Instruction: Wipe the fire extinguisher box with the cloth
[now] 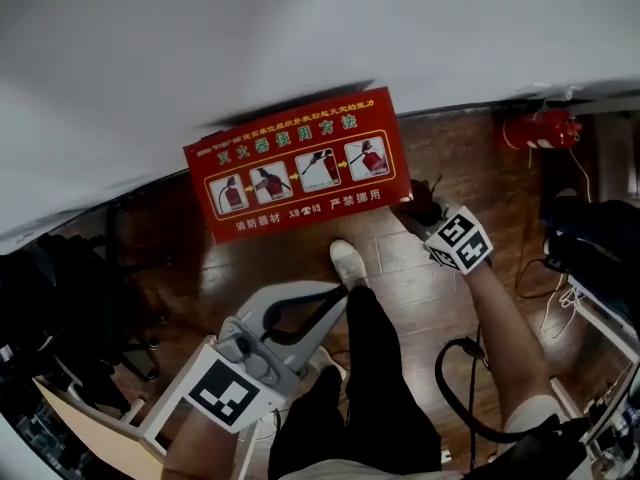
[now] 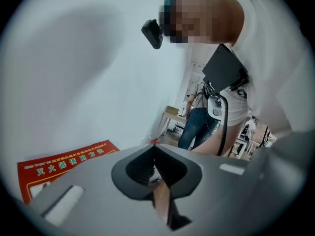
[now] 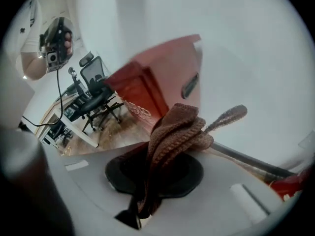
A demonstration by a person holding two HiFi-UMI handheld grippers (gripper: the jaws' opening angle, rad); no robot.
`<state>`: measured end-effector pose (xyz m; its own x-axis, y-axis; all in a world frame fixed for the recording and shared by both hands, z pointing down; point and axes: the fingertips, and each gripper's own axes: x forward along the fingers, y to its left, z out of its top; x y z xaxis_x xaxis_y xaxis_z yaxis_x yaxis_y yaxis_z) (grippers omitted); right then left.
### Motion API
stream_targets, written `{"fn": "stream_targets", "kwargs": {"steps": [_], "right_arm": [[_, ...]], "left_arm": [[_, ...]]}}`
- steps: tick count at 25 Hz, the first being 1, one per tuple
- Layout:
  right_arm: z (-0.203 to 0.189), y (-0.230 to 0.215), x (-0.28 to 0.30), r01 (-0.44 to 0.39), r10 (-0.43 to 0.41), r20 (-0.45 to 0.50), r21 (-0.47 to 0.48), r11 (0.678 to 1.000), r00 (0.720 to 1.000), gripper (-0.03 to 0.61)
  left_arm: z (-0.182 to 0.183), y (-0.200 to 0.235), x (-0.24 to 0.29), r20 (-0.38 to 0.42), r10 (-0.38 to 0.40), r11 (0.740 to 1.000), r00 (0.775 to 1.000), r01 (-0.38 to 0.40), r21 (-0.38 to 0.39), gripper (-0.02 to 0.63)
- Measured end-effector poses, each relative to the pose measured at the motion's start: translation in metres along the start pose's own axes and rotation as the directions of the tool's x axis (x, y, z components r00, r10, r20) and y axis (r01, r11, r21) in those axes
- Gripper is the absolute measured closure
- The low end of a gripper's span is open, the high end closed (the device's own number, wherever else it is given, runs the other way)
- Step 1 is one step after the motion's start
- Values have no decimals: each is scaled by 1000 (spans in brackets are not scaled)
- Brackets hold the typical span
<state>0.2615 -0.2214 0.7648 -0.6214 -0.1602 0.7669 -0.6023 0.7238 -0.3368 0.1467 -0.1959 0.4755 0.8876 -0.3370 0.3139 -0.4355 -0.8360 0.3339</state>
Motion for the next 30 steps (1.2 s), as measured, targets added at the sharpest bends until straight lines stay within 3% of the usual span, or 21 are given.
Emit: {"fn": "stream_targets", "kwargs": {"steps": [8,14,21,30], "right_arm": [[52,95,-20,-11,21,63,-155,988,998,525],[70,87,14,6,6,73,-154,988,997,525],[38,54,78,7,-8,-2,-116,993,1000,525],[-34,12,173,-6,3,-149,-22,1000,989,525]], "left_arm": [[-36,-39,-80,71,81,997,994,-79,-20,614],[-57,-48,-107,95,133,991,987,-132,-23,614],[-81,-33,-107,122,169,985,978,-164,-52,614],[-135,-11,-93,124,214,973,969,-201,-112,614]]}}
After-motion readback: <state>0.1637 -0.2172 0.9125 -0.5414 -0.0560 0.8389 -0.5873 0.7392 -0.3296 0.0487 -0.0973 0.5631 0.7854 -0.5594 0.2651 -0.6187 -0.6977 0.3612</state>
